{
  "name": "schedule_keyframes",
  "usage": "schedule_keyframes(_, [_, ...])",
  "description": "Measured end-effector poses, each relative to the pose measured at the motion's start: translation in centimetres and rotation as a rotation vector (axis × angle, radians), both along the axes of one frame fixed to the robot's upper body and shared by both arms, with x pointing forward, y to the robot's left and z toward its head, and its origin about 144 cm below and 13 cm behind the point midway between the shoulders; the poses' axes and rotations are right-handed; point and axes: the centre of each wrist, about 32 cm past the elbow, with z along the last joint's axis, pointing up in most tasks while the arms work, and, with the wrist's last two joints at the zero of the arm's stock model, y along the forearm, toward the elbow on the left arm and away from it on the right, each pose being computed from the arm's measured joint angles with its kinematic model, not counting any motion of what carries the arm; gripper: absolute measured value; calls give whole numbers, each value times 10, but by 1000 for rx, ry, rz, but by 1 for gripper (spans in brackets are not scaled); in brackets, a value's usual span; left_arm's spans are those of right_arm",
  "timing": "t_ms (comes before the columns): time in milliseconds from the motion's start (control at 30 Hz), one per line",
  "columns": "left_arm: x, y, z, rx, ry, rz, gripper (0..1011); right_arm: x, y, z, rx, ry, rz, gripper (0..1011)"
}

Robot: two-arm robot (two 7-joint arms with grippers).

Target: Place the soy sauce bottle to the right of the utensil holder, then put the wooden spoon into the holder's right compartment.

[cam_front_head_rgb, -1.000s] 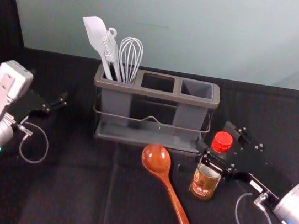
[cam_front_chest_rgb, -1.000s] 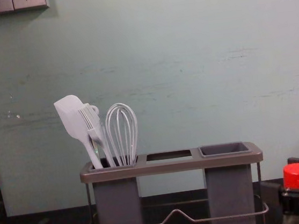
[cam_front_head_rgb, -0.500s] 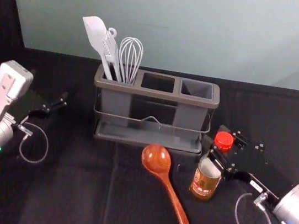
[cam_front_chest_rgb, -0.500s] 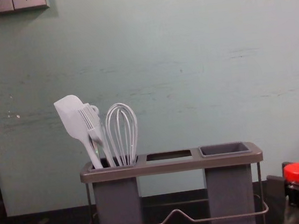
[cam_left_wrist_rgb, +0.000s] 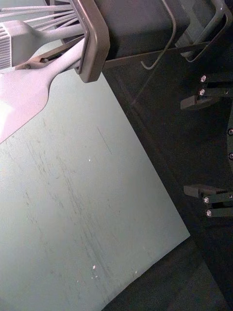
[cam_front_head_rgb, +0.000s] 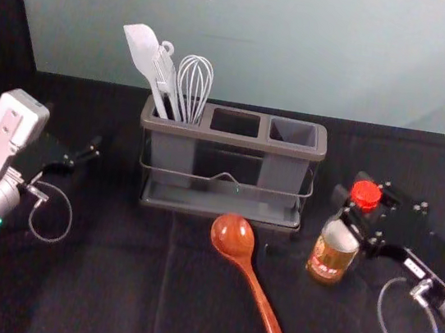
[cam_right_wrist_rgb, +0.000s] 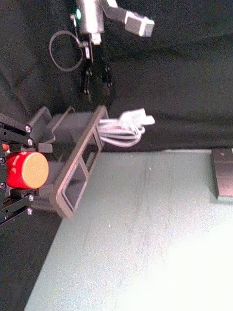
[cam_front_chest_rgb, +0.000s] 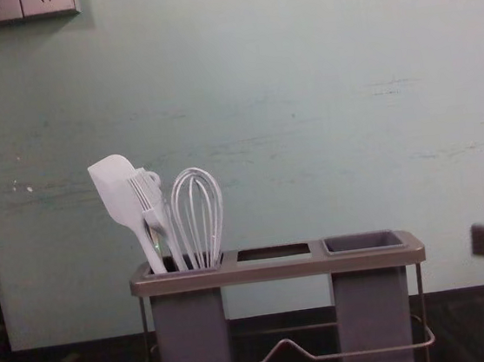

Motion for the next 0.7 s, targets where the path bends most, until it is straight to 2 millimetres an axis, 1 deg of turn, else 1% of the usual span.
schedule_keyframes(67, [0, 0, 0, 0, 0, 0, 1005, 3, -7, 4, 0, -9, -27, 381])
schedule_keyframes(200, [0, 0, 0, 0, 0, 0, 1005, 11, -14, 4, 5, -8, -64, 381])
schedule_keyframes(333, [0, 0, 0, 0, 0, 0, 1005, 19, -17, -1, 23, -7, -99, 381])
schedule_keyframes(367, [0, 0, 0, 0, 0, 0, 1005, 23, -18, -4, 35, -9, -115, 381])
schedule_keyframes(533, [0, 0, 0, 0, 0, 0, 1005, 37, -15, -13, 68, -15, -152, 381])
schedule_keyframes(700, [0, 0, 0, 0, 0, 0, 1005, 52, -7, -21, 80, -19, -180, 381])
